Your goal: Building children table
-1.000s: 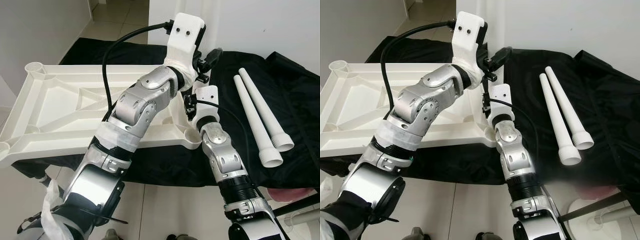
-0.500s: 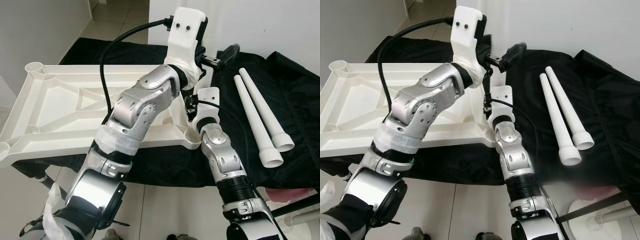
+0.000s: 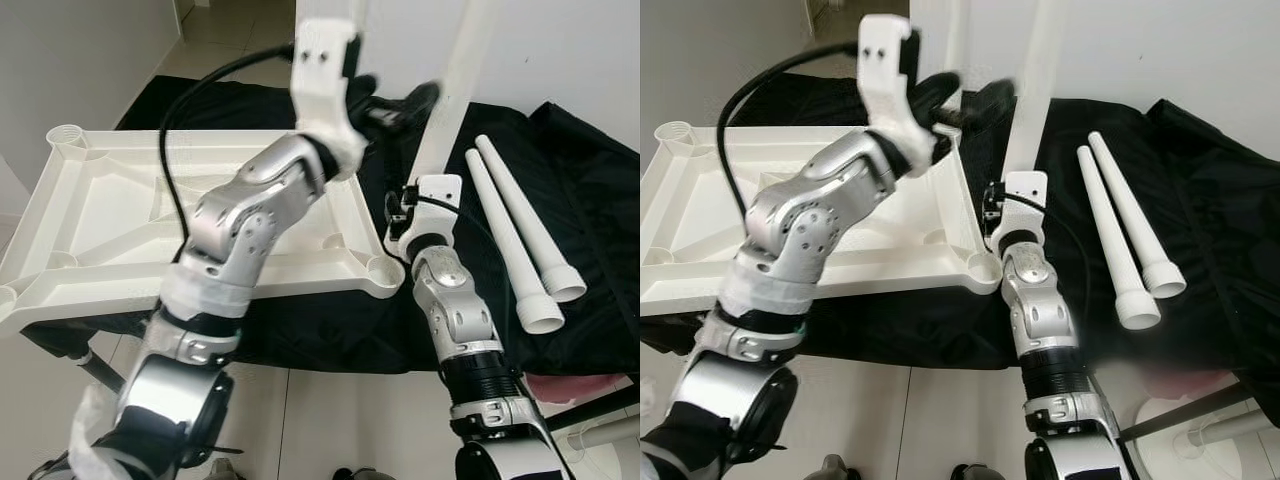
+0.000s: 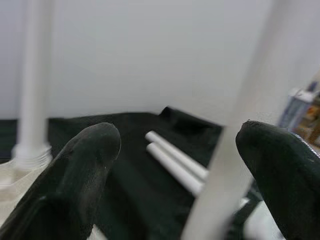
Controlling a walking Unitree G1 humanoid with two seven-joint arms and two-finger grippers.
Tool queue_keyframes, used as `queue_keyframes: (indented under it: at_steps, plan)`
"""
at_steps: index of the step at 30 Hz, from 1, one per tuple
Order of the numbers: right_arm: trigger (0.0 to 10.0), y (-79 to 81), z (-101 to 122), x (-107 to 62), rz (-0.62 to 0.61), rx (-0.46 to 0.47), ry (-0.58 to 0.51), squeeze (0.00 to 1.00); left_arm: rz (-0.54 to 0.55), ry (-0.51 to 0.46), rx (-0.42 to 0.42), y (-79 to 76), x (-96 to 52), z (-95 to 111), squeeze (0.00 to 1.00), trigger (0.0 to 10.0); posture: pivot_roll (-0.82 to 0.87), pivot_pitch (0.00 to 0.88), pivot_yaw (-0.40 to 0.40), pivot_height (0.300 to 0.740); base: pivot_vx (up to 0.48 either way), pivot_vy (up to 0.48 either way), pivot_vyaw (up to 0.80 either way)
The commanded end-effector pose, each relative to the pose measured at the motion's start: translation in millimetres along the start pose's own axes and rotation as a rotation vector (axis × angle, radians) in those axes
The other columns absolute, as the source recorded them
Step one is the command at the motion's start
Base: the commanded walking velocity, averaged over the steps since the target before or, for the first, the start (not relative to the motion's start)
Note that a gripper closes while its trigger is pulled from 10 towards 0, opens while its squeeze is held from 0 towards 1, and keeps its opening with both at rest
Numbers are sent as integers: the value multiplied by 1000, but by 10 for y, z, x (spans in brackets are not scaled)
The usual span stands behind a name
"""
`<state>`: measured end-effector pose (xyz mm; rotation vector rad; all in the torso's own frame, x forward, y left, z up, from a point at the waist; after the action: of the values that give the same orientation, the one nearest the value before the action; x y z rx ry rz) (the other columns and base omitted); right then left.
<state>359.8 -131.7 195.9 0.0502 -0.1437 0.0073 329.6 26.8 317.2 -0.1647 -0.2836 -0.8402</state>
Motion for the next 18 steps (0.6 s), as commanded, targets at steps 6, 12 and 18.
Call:
queue_keyframes:
  at_steps: [6,12,18]
  plan:
    - [10000,-80,28,-37,8,17,-32,0,-126,21,79,-46,-81,-48,0,10000,21,75,-38,740,0,0,0]
    - [10000,-128,-5,-75,27,16,-32,0,-77,110,224,104,-234,-286,0,10000,22,70,-37,740,0,0,0]
    - [10000,-102,-42,-141,84,24,-43,0,-95,182,279,124,-378,-484,0,10000,22,65,-38,740,0,0,0]
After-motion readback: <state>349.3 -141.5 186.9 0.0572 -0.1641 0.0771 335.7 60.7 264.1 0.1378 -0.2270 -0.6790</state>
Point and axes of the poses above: a point about 5 cm out from each wrist's last joint towards the gripper, its own x axis pointing out of the wrist towards the gripper, its own z axis along the axis of the wrist's last joint, y = z × x, the point moved 1 cm from there along x, pointing out of the wrist towards the gripper, and after that the axes turned 4 degrees about x, right-handed, at the moved point
